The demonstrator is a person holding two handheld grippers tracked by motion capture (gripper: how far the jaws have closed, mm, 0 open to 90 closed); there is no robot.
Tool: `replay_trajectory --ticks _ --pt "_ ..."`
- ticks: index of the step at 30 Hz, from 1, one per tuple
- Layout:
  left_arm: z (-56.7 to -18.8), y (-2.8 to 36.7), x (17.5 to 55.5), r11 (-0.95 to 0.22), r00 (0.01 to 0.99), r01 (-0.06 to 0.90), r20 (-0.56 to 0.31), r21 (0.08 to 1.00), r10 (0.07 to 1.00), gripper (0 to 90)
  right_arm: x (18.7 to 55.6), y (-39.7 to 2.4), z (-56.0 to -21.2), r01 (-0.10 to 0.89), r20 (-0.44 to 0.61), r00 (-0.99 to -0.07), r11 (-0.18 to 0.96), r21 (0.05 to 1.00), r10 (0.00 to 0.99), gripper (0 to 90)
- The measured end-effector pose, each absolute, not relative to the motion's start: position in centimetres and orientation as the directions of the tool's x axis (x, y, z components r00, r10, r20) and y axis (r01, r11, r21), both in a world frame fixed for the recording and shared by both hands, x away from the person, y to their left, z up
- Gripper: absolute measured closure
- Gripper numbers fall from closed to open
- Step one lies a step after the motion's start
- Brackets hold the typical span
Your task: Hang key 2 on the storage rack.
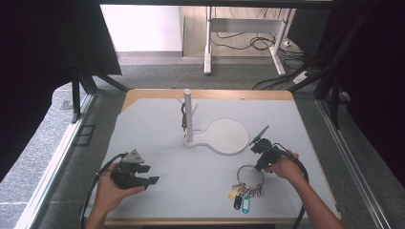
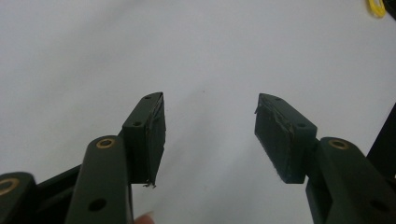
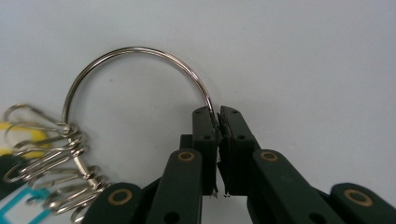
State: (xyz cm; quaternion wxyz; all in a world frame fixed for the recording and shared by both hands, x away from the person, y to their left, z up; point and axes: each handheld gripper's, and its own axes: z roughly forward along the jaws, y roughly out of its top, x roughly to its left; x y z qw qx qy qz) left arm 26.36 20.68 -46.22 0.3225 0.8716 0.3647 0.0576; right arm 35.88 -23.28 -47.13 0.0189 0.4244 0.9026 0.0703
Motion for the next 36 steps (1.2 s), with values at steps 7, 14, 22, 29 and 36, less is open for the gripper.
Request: replay_trajectory --ticks 7,14,22,29,36 --pt "-46.2 20.7 26.3 -0.525 0.726 0.599 -0.135 0.604 0.674 43.7 35.0 -23.8 -44.7 0.754 0.059 -0.649 0.63 0.186 0.758 84.9" --pt "-46.1 20.7 26.2 -0.522 0.726 0.599 -0.137 0.607 0.673 43.7 33.2 -24.2 -42.5 0.729 0.097 -0.677 0.646 0.228 0.729 84.4" --pt "-46.1 20.6 26.2 -0.532 0.731 0.596 -0.132 0.602 0.669 43.6 31.1 -24.2 -41.1 0.689 0.144 -0.721 0.678 0.255 0.678 83.8" --pt "-46.2 20.5 26.2 -0.536 0.732 0.598 -0.134 0.596 0.668 43.6 30.7 -23.8 -41.2 0.666 0.186 -0.746 0.708 0.237 0.64 81.6" --pt "-46.2 20.7 26.2 -0.535 0.732 0.599 -0.137 0.596 0.668 43.5 30.8 -22.7 -42.4 0.649 0.197 -0.761 0.732 0.208 0.618 83.6"
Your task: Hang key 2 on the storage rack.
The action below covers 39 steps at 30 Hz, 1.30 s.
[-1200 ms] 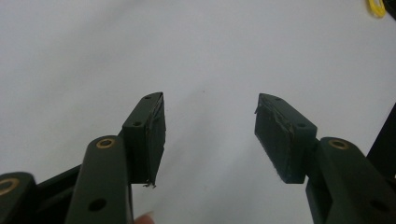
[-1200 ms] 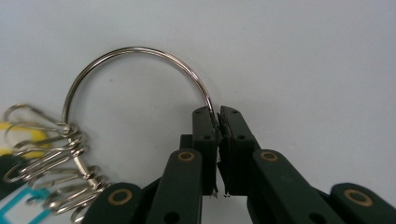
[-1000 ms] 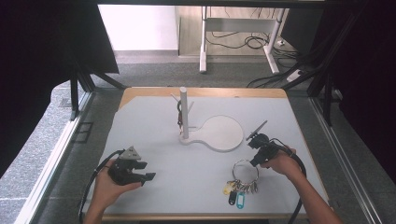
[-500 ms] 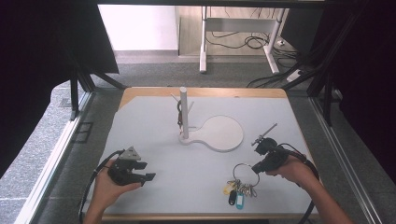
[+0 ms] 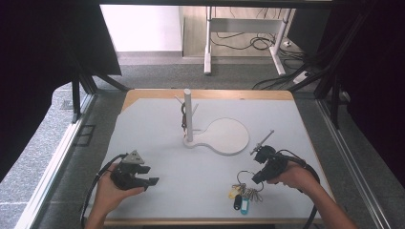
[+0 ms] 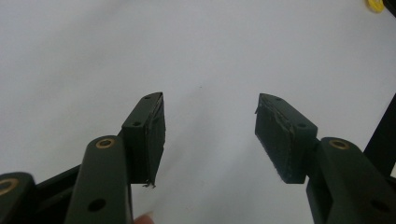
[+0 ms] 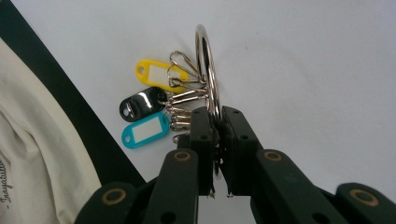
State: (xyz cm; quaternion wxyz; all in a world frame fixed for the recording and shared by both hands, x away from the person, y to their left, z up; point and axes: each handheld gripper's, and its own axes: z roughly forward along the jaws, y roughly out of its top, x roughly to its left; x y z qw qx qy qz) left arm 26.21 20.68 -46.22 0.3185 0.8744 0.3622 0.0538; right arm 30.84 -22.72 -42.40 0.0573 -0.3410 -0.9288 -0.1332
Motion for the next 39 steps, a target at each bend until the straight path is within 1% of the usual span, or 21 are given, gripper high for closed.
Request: replay_trajectory --ticks 5,10,20,24,28,31,39 --pt "-46.2 20.7 26.2 -0.531 0.73 0.601 -0.139 0.597 0.669 43.4 31.1 -22.5 -42.1 0.65 0.198 -0.759 0.735 0.192 0.62 84.5" --pt "-46.3 20.7 26.2 -0.535 0.731 0.6 -0.135 0.594 0.669 43.5 31.7 -22.6 -41.5 0.659 0.209 -0.751 0.726 0.196 0.626 84.7" --pt "-46.3 20.7 26.2 -0.528 0.726 0.605 -0.141 0.595 0.673 43.5 33.0 -22.0 -38.7 0.649 0.181 -0.76 0.737 0.187 0.624 84.7" --pt "-46.4 20.7 26.2 -0.531 0.727 0.603 -0.137 0.595 0.672 43.5 33.6 -21.9 -37.3 0.653 0.163 -0.757 0.731 0.195 0.633 84.8" --pt "-46.4 20.6 26.2 -0.537 0.729 0.603 -0.135 0.59 0.671 43.5 34.2 -21.3 -35.8 0.651 0.15 -0.759 0.739 0.175 0.634 84.7" --pt "-46.4 20.7 26.2 -0.524 0.725 0.604 -0.141 0.6 0.674 43.5 34.8 -20.8 -34.7 0.648 0.14 -0.761 0.739 0.182 0.633 84.7" --pt "-46.5 20.9 26.2 -0.519 0.723 0.608 -0.147 0.601 0.675 43.5 35.6 -19.9 -33.4 0.647 0.128 -0.762 0.737 0.196 0.634 84.8"
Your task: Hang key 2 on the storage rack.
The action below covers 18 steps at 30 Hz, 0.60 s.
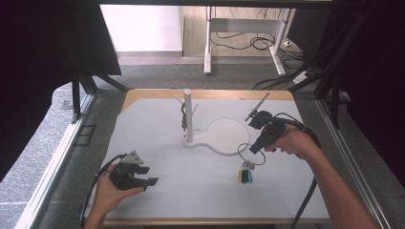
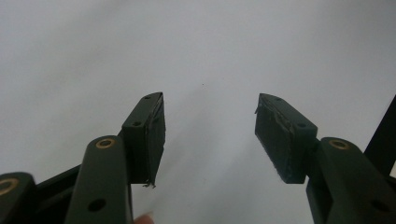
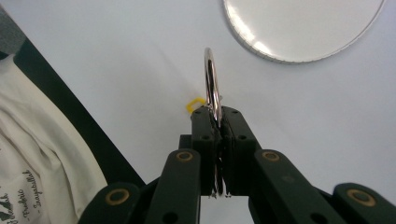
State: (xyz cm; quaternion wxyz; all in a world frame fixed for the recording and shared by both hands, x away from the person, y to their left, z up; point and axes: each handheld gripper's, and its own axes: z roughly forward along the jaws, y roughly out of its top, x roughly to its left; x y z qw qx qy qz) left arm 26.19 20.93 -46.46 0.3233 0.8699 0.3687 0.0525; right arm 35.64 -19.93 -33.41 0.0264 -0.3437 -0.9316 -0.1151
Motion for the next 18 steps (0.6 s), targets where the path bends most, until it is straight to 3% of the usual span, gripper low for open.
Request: replay_trajectory --ticks 18 --pt "-46.3 21.0 26.2 -0.52 0.727 0.605 -0.151 0.603 0.67 43.5 37.1 -18.0 -31.0 0.632 0.102 -0.773 0.743 0.223 0.626 84.8"
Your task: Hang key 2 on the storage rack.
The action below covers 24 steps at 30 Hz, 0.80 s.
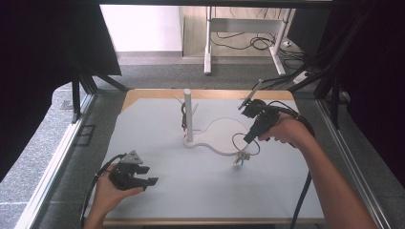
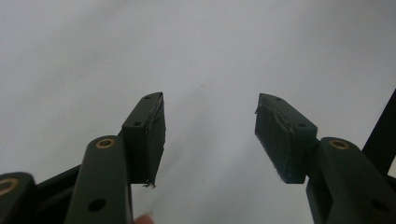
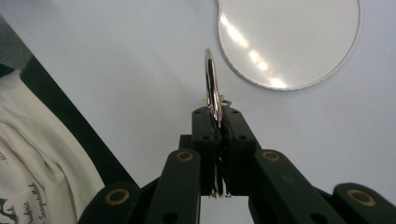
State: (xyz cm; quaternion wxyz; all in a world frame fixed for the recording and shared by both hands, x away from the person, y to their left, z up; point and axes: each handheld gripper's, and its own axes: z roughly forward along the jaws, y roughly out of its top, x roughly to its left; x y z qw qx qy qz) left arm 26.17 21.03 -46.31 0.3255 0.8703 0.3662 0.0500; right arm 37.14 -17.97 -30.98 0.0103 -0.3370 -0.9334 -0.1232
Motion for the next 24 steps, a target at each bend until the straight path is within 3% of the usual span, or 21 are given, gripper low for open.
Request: replay_trajectory --ticks 24 --pt "-46.0 21.1 26.1 -0.52 0.73 0.599 -0.149 0.609 0.667 43.5 40.4 -16.9 -29.4 0.667 0.1 -0.74 0.706 0.238 0.665 84.8"
